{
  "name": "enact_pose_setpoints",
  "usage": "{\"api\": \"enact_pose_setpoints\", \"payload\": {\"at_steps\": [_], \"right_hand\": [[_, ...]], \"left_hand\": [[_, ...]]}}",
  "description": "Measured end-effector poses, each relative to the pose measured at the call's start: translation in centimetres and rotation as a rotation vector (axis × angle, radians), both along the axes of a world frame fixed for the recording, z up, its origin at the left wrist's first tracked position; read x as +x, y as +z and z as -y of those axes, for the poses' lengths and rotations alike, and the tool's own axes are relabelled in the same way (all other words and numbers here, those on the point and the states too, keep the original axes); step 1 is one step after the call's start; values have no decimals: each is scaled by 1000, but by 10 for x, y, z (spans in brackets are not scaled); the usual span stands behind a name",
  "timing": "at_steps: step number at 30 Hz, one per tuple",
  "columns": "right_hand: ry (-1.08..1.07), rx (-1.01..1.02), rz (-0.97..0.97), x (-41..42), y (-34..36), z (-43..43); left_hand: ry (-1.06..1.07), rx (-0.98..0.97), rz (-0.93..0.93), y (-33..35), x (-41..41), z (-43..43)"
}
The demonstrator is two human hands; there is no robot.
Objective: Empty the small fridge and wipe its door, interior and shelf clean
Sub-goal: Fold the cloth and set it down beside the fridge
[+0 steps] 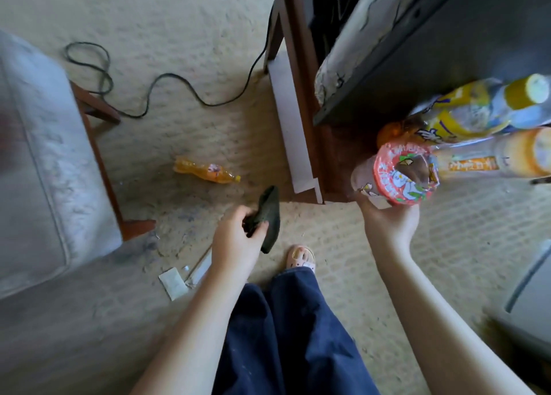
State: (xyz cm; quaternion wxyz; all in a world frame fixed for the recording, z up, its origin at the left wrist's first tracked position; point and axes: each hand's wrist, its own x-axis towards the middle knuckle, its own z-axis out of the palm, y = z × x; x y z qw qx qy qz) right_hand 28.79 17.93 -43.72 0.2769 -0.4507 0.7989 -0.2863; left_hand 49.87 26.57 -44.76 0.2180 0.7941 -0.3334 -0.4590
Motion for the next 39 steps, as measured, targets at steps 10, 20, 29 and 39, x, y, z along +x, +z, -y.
{"api": "enact_pose_setpoints", "payload": {"at_steps": [10,20,29,39], "right_hand": [[-100,-5,-99,5,-25,-29],[784,447,-70,131,-201,-67],[936,534,-353,204,-427,0],[979,376,-416,207,-426,0]], "left_hand": [[50,133,74,-24,16,-34],[217,193,103,-128,78,-66],[416,239,35,-268,107,-109],[385,255,34,-282,108,-87]]}}
